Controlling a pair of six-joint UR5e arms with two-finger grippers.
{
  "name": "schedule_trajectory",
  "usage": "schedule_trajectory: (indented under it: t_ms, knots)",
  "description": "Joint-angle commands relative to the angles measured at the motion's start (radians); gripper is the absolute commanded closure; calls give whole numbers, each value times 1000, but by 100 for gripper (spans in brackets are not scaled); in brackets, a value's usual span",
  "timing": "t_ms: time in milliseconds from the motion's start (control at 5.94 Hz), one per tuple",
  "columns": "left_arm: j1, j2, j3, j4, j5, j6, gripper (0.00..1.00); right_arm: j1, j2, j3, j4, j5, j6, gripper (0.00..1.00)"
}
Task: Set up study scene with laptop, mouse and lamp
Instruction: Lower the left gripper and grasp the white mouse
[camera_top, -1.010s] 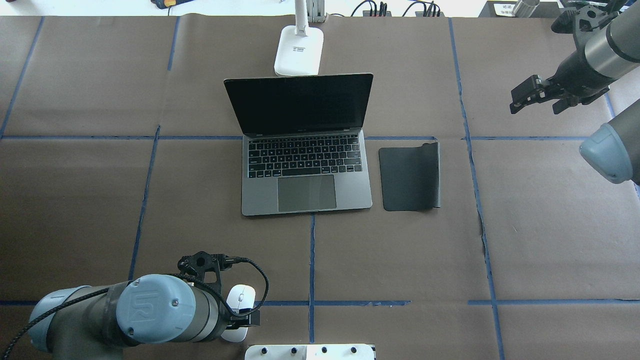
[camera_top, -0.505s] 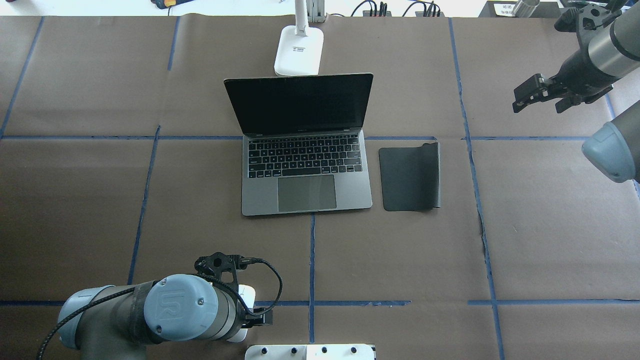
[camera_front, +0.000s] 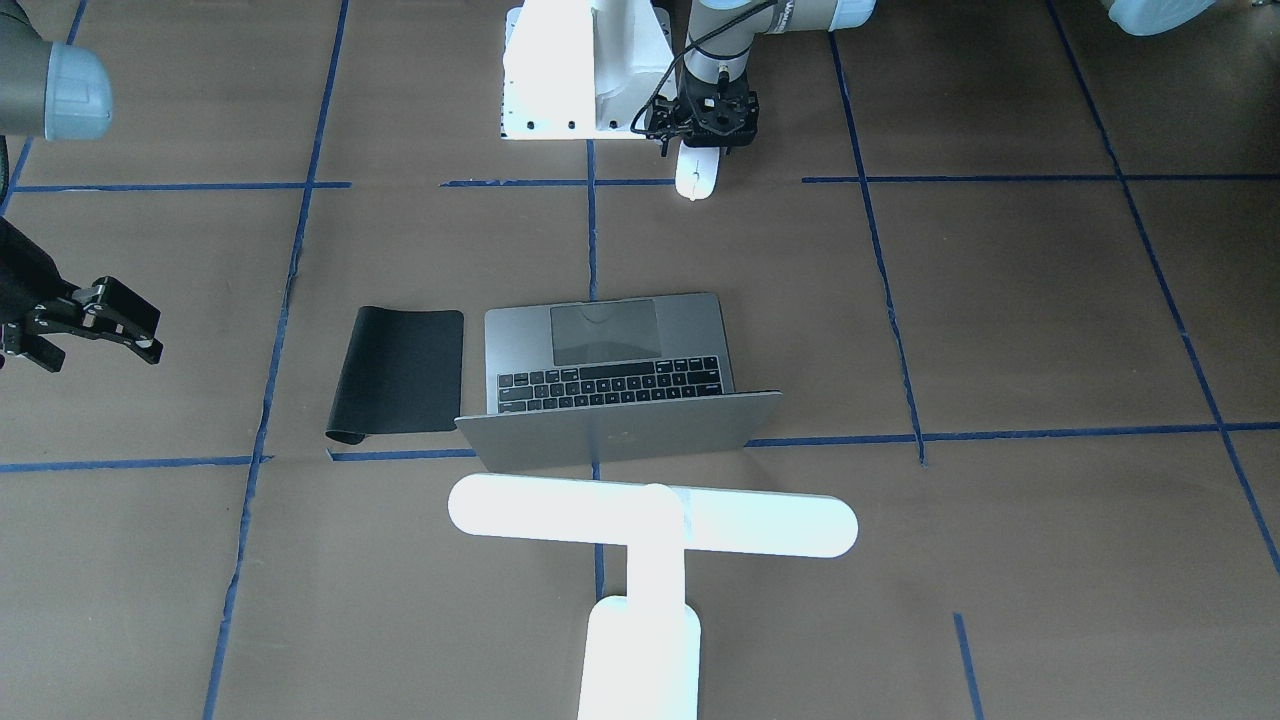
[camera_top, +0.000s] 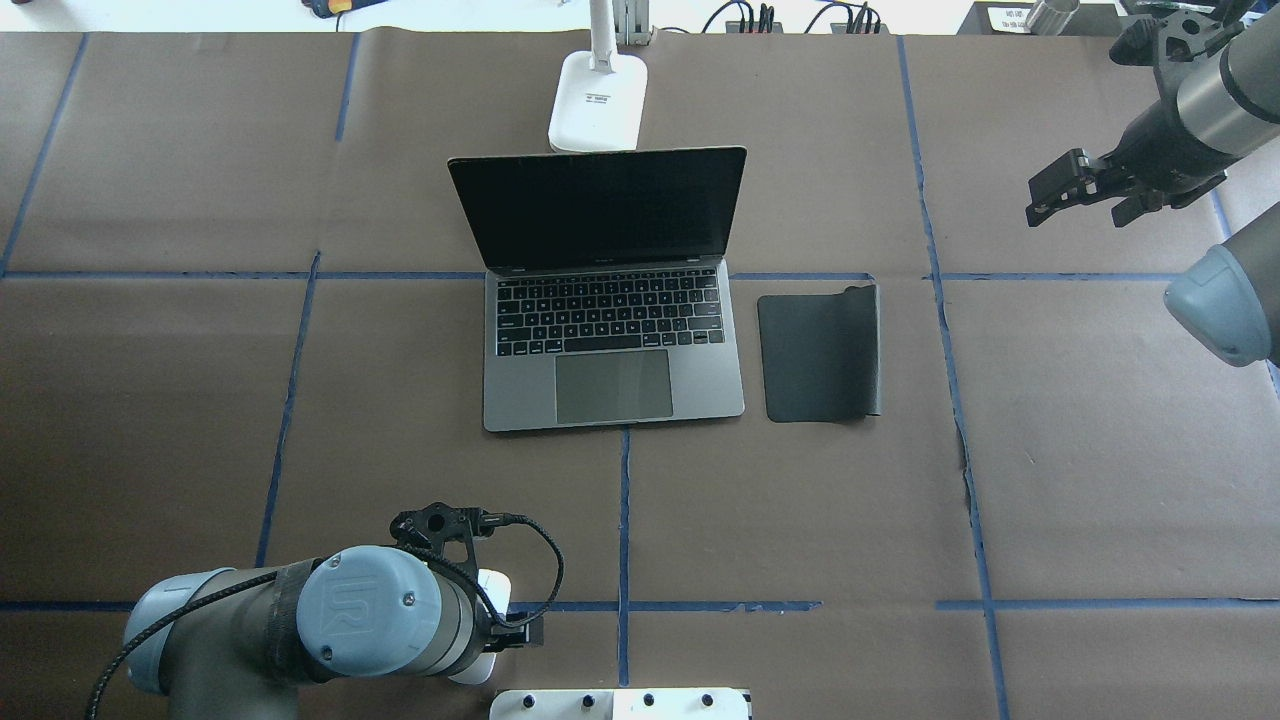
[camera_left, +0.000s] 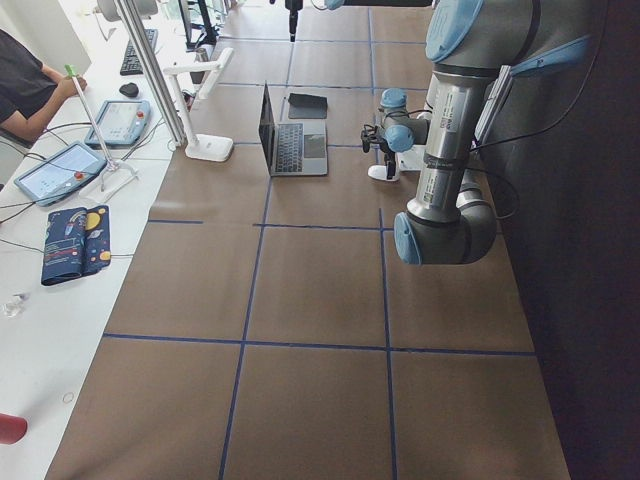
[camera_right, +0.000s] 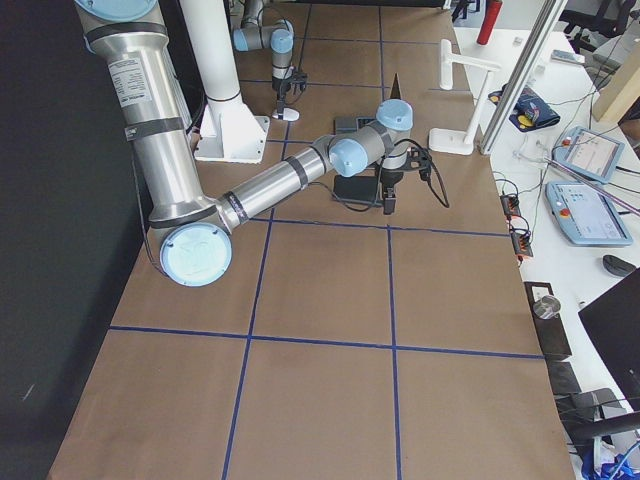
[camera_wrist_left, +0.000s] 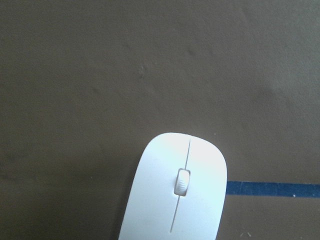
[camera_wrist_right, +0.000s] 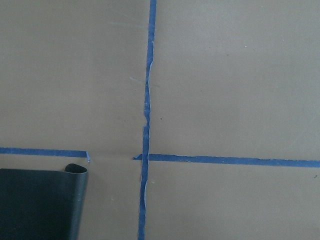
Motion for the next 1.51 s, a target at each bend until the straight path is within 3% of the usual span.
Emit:
schedule_trajectory:
  t_ms: [0, 673, 841, 1010, 1178, 1346]
  knots:
    - [-11, -1, 7, 0, 0, 0, 0, 0, -2, 1, 0, 0, 0, 0]
    - [-25, -4, 27, -4, 0, -1, 0, 0, -6, 3, 0, -2, 0, 0]
    - [-25, -9, 30, -13, 0, -1, 12, 0, -6, 3, 0, -2, 0, 0]
    - [-28, -9, 29, -29, 3, -1, 44, 0, -6, 3, 0, -2, 0, 0]
    - [-28, -9, 30, -33, 12, -1, 62, 0, -6, 3, 0, -2, 0, 0]
    - [-28, -10, 30, -33, 11, -1, 74, 0, -6, 3, 0, -2, 0, 0]
